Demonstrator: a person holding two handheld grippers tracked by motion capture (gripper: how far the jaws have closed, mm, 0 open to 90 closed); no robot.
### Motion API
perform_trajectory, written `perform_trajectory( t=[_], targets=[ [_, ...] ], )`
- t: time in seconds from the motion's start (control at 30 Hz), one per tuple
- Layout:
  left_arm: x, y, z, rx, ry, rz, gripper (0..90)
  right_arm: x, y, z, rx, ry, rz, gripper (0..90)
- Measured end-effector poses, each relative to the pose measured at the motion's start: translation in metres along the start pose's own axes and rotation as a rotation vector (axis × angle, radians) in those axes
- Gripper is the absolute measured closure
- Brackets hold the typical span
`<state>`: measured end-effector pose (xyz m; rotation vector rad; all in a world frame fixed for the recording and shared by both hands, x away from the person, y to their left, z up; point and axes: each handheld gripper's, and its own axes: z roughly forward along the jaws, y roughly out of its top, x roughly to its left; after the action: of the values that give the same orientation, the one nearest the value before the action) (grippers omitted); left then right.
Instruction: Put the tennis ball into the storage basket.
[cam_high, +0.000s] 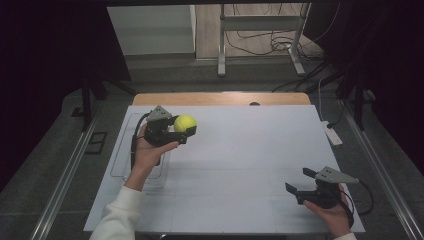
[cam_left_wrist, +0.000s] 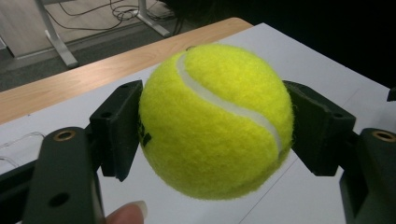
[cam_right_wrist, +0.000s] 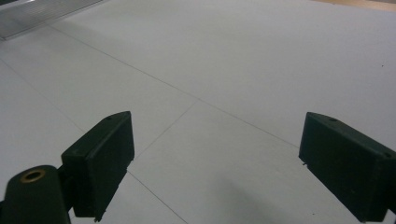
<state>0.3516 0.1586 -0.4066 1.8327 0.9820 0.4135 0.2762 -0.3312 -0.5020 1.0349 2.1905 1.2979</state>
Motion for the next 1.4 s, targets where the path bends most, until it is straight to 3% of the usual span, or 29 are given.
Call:
perform_trajectory(
  t=[1.4],
  targets=[
    [0.017,0.001,-0.021,-0.081,0.058,-0.049,27.1,0.000,0.000,-0.001,-0.004,-0.002,0.001,10.5]
  ],
)
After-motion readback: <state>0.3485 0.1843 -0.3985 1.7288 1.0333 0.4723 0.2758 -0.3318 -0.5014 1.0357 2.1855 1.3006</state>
